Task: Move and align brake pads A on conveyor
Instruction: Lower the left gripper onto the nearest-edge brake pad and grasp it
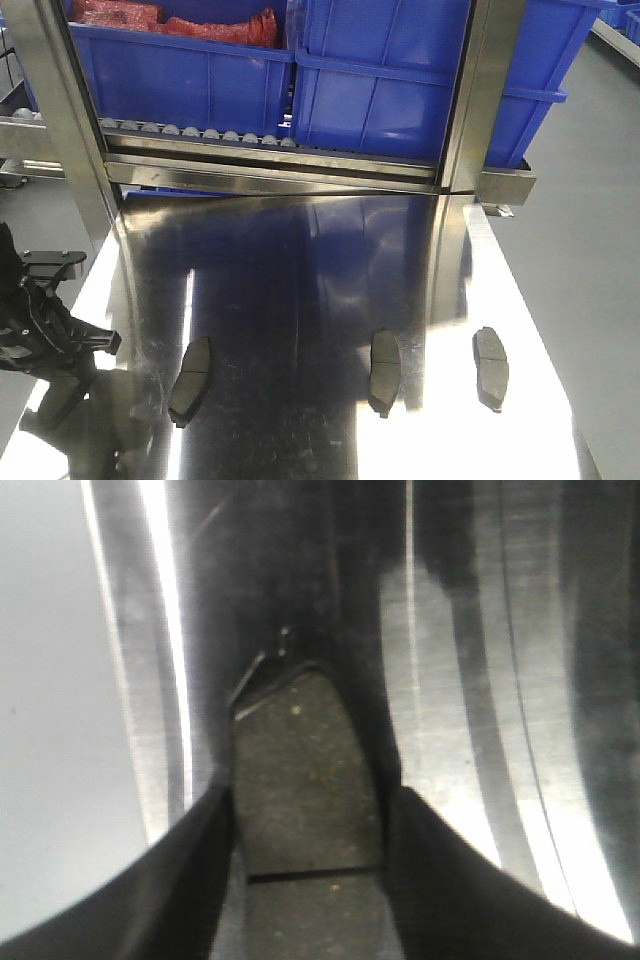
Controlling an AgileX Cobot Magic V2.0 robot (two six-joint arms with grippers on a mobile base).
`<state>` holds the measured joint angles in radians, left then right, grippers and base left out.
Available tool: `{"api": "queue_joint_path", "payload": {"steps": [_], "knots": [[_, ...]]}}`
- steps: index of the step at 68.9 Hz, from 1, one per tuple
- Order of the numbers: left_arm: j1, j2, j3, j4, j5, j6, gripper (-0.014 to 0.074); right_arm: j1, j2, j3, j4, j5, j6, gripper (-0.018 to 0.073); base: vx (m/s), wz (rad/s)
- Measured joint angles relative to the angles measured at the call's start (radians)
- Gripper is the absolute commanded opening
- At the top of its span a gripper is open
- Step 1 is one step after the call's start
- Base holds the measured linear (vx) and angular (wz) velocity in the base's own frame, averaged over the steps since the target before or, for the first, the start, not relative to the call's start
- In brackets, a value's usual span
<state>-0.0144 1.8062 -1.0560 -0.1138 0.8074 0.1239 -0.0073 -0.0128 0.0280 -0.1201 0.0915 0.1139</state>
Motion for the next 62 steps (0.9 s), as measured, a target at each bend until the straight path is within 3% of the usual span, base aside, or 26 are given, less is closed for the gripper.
{"api": "queue_joint_path", "payload": {"steps": [12, 23, 40, 62], "knots": [[0.000, 0.028, -0.018, -0.001, 0.037, 0.006, 0.0152, 0.000, 0.000, 0.000, 0.000, 0.000, 0.000, -0.0011, 0.00, 0.00], [0.000, 0.027, -0.023, -0.001, 0.044, 0.014, -0.0009, 0.000, 0.000, 0.000, 0.000, 0.000, 0.000, -0.0011, 0.00, 0.00], [0.000, -0.065, 0.006, -0.002, 0.076, 0.023, -0.0008, 0.000, 0.000, 0.000, 0.000, 0.000, 0.000, -0.0011, 0.00, 0.00], [-0.002, -0.433, 0.111, -0.004, 0.018, 0.027, -0.0006, 0.000, 0.000, 0.000, 0.000, 0.000, 0.000, -0.0011, 0.00, 0.00]]}}
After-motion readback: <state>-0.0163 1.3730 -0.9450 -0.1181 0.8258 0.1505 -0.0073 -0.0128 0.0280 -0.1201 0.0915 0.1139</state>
